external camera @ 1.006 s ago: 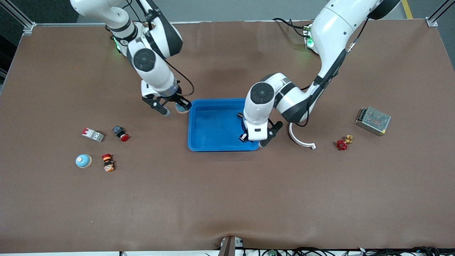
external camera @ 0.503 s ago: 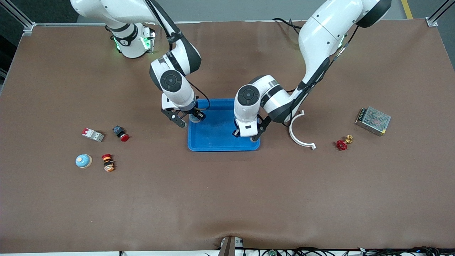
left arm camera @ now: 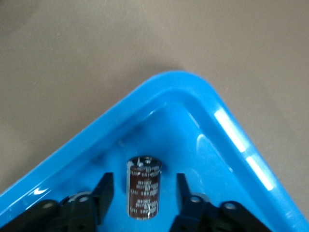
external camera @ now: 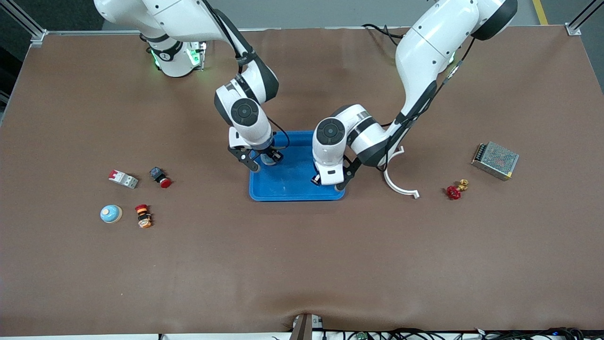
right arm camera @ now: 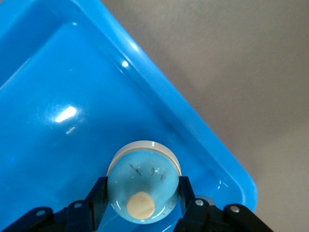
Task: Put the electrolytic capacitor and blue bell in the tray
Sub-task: 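Open both grippers in the tray and withdraw them toward the objects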
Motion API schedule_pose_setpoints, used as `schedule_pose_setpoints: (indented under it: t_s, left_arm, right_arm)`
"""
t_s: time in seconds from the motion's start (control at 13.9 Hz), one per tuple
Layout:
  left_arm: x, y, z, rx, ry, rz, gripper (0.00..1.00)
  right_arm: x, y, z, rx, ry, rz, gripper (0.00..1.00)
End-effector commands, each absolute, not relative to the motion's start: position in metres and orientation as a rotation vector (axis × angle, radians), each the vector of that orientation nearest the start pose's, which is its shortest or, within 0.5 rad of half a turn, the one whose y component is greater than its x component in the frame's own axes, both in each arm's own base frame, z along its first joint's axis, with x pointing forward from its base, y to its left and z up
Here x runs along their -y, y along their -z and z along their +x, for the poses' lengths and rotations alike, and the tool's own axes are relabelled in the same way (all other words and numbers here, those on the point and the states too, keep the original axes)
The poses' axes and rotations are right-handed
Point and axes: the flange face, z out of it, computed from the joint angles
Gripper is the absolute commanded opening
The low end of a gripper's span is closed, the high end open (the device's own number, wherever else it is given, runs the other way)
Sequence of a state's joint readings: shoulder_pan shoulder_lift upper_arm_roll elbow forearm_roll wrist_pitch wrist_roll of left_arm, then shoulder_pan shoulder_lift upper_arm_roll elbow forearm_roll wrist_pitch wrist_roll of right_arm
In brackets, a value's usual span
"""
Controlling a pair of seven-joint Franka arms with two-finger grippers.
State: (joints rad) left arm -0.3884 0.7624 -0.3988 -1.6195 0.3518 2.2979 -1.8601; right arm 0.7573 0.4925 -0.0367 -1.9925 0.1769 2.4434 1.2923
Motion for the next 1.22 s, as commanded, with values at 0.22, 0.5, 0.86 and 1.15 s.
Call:
schedule_pose_setpoints:
  t_s: [0.22,0.5,0.86,1.15]
  left_arm:
    - [0.429,-0.262,0.555,1.425,0.103,-2.839,1.0]
    - [0.378,-0.318,0.586,1.2,0.16,-2.912,1.0]
    - [0.313,-0.391,0.605,0.868,0.209,-2.956,1.0]
    - [0.261,-0.439,0.615,0.694,0.207,-2.979,1.0]
  right_arm:
    - [-0.414,-0.199,0.449,-1.12,-0.147,-2.911,0.0]
    - [-0.418,-0.193,0.448,-1.134,-0.129,-2.894,0.0]
    - [-0.424,-0.203,0.454,-1.156,-0.116,-2.879,1.0]
    - [-0.401,-0.239,0.491,-1.014,-0.162,-3.053,1.0]
